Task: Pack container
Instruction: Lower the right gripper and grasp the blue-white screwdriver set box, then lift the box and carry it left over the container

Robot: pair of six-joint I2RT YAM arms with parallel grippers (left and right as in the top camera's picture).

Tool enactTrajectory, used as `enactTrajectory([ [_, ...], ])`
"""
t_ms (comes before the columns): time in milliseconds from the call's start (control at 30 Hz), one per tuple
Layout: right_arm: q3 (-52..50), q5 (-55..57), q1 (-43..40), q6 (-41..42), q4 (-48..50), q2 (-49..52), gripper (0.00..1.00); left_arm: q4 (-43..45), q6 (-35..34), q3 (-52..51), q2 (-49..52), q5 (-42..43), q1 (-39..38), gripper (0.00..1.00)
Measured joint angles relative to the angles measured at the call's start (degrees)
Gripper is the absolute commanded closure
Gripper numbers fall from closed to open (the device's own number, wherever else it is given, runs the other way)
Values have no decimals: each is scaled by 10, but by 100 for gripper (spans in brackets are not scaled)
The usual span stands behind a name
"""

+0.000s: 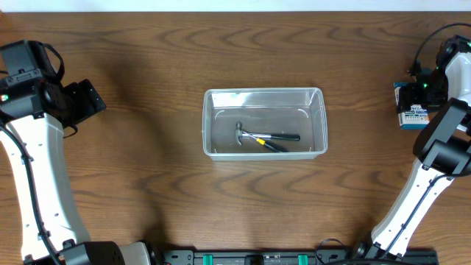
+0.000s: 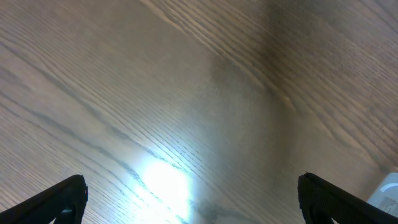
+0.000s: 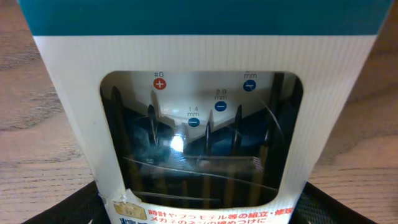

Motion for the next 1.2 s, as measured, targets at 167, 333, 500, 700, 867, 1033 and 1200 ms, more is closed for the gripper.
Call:
enactTrajectory([
  [167,1,1,1,0,-7,0,36,0,0,0,0,0,0,2],
  [333,19,2,8,0,-22,0,41,0,0,0,0,0,0,2],
  [500,81,-11,23,0,-60,-4,41,0,0,0,0,0,0,2],
  [700,171,-37,60,-1,-99,-49,41,0,0,0,0,0,0,2],
  [867,210,-45,128,-12,-113,-134,36,0,0,0,0,0,0,2],
  [1033,218,-58,230,-53,-146,-210,34,0,0,0,0,0,0,2],
  [1200,218,-67,348,-112,-195,-234,25,0,0,0,0,0,0,2],
])
